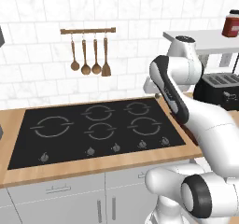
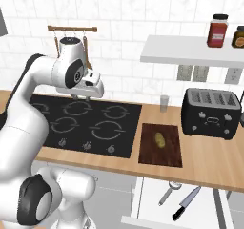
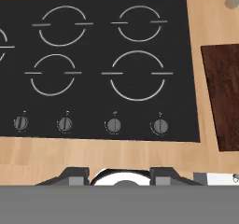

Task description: Place the appropriate cutting tool for cutting the potato skin on the cutting board.

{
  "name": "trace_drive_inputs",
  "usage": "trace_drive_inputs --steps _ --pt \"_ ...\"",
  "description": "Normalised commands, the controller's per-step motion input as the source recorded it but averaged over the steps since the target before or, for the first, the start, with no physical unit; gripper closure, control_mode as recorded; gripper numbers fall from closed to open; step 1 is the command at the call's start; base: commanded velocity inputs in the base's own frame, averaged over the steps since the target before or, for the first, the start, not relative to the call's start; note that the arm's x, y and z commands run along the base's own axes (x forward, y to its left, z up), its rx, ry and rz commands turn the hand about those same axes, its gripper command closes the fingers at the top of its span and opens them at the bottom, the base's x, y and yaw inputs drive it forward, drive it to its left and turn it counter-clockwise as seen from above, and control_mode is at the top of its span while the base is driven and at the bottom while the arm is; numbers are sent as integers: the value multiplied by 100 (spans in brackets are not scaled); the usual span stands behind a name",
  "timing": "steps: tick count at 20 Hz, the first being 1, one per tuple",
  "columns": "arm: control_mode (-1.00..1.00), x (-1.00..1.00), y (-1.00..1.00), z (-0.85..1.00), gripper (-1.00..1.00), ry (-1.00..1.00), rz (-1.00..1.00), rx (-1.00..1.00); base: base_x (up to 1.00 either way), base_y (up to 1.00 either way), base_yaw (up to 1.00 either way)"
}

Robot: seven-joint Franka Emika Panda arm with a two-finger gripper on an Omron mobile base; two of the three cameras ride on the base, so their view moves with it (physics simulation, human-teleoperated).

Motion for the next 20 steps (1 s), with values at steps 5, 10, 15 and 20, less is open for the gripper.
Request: trace_drive_inputs --steps 5,10,15,20 --pt "-100 -41 -51 -8 -100 -6 0 3 0 0 0" --pt "-100 -75 -100 -2 -100 -2 -6 18 0 0 0" --pt "-100 -79 -100 -4 -100 9 -17 19 0 0 0" --pt "-100 -77 -100 -25 -100 17 -23 18 0 0 0"
